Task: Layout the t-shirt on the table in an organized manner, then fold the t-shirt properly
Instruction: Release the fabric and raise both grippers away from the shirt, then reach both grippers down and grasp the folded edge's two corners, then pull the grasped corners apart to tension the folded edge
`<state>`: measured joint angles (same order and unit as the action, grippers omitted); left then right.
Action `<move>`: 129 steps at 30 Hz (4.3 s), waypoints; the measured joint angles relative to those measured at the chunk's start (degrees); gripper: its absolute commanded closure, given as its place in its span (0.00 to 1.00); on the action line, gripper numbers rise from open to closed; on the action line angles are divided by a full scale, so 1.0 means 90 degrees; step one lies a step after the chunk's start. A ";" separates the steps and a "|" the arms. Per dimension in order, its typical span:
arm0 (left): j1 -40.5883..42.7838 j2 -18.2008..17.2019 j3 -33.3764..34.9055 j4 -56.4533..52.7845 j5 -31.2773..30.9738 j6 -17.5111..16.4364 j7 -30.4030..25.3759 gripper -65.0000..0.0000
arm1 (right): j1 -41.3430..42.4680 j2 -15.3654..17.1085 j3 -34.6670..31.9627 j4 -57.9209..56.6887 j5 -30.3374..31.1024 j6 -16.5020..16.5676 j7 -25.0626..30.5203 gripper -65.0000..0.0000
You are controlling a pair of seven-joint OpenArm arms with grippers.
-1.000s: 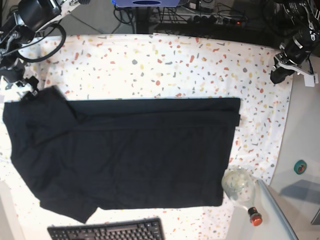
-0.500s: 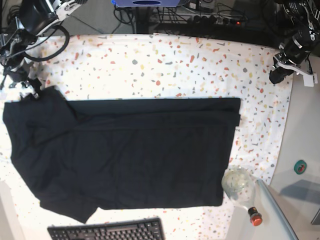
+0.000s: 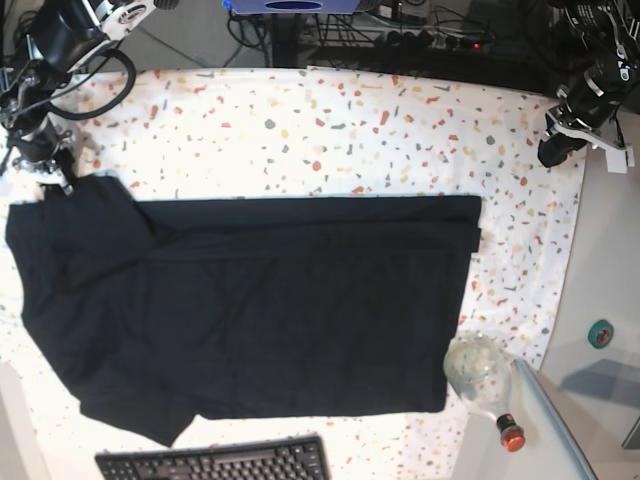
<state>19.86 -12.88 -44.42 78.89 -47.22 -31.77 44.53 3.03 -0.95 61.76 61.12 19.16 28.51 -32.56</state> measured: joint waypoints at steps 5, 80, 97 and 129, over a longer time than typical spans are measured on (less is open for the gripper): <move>0.0000 -0.0002 0.0012 -0.0002 0.0002 0.0000 0.0002 1.00 | 0.0126 -0.0073 -0.0083 0.0588 -0.0177 -0.0066 -0.0850 1.00; -0.1770 0.1146 0.0612 -0.0651 0.2052 0.0918 -0.0194 1.00 | -0.1421 0.0903 -0.2805 0.2958 0.2829 -0.1389 -0.0532 0.30; -0.2769 0.1166 0.1239 -0.1758 0.2055 0.0964 -0.0197 1.00 | -0.1423 0.0911 -0.2805 0.2958 0.2829 -0.1389 -0.0529 0.30; -0.0860 0.0680 0.1251 -0.0430 0.0430 0.1562 -0.0801 0.05 | -0.2174 0.0420 -0.2793 0.3223 0.2834 -0.1387 -0.0483 0.30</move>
<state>12.12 -6.76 -33.17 75.02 -43.35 -17.72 37.32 -16.53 2.83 36.62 90.13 44.66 16.03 -36.91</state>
